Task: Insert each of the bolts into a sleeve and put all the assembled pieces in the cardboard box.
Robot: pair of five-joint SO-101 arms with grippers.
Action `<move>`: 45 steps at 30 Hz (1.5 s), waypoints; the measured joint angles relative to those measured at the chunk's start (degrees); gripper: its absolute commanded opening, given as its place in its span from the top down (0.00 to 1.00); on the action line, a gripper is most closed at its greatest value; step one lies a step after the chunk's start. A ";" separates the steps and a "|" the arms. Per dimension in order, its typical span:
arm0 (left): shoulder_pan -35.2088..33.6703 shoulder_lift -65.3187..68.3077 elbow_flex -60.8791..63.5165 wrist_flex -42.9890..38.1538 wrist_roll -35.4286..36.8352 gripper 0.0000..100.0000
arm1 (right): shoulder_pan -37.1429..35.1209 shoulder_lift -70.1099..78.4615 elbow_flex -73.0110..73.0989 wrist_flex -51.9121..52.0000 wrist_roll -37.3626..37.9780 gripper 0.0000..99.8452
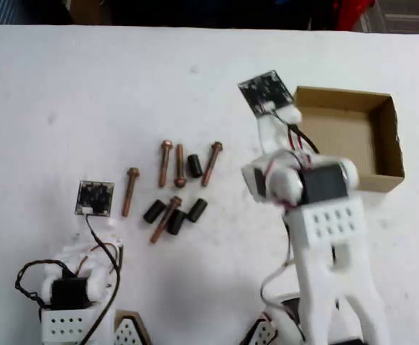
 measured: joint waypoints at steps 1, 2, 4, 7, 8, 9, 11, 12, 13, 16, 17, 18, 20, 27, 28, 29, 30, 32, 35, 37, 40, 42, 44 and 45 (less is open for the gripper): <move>0.00 0.00 0.00 0.00 0.00 0.98 | -0.09 -2.02 0.00 0.79 0.00 0.98; 0.00 0.00 0.00 0.00 0.00 0.98 | -0.09 -3.96 0.00 1.32 0.00 0.98; 0.00 0.00 0.00 0.00 0.00 0.98 | 0.09 -8.00 0.88 1.49 0.00 0.98; 0.00 0.00 0.00 0.00 0.00 0.98 | 0.00 -13.36 4.13 1.49 0.00 0.98; 0.00 0.00 0.00 0.00 0.00 0.98 | -0.09 -15.12 5.89 1.41 0.00 0.98; 0.00 0.00 0.00 0.00 0.00 0.98 | -0.09 -16.70 7.91 0.88 0.00 0.98; 0.00 0.00 0.00 0.00 0.00 0.98 | -0.09 -19.69 12.22 -1.41 0.00 0.98; 0.00 0.00 0.00 0.00 0.00 0.98 | 0.00 -21.27 14.86 -3.08 0.00 0.98; 0.00 0.00 0.00 0.00 0.00 0.98 | 0.00 -22.68 17.58 -4.84 0.00 0.98; 0.09 0.00 0.00 0.00 0.00 0.98 | -0.09 -27.25 26.02 -10.55 0.00 0.98; 0.09 0.00 0.00 0.00 0.00 0.98 | -0.09 -28.66 28.84 -12.40 0.00 0.98; 0.09 0.00 0.00 0.00 0.00 0.98 | -0.09 -30.15 31.74 -14.24 0.00 0.98; 0.09 0.00 0.00 0.00 0.00 0.98 | 0.00 -33.23 37.27 -18.02 0.00 0.98; 0.09 0.00 0.00 -0.26 0.00 0.97 | -0.09 -42.20 53.36 -27.52 0.00 0.98; 0.09 0.00 0.00 -1.14 0.00 0.97 | -0.09 -43.25 54.86 -28.31 0.00 0.98; 0.09 0.00 0.00 -2.11 0.00 0.97 | -0.09 -44.31 56.26 -29.01 0.00 0.98; 0.09 0.00 0.00 -2.73 -0.18 0.97 | -0.09 -45.27 57.58 -29.54 0.00 0.98; 0.09 0.00 0.00 -3.60 -2.02 0.97 | -0.09 -47.12 60.04 -30.42 0.00 0.98; 0.09 0.00 0.00 -4.66 -8.09 0.97 | -0.09 -50.11 63.56 -32.26 0.00 0.98; 0.09 0.00 0.00 -4.66 -12.04 0.98 | -0.09 -52.13 66.02 -33.49 0.09 0.98; 0.09 0.09 -2.20 -4.57 -14.15 0.98 | -0.09 -55.74 69.89 -35.52 0.09 0.98; -0.62 0.09 -5.10 -4.57 -14.15 0.98 | -0.09 -58.37 71.56 -35.78 0.09 0.98; -1.05 0.09 -8.18 -4.04 -14.15 0.98 | -0.09 -61.01 72.53 -35.78 0.18 0.98; -1.05 0.09 -9.76 -3.25 -14.15 0.98 | -0.09 -62.33 73.23 -35.78 0.18 0.98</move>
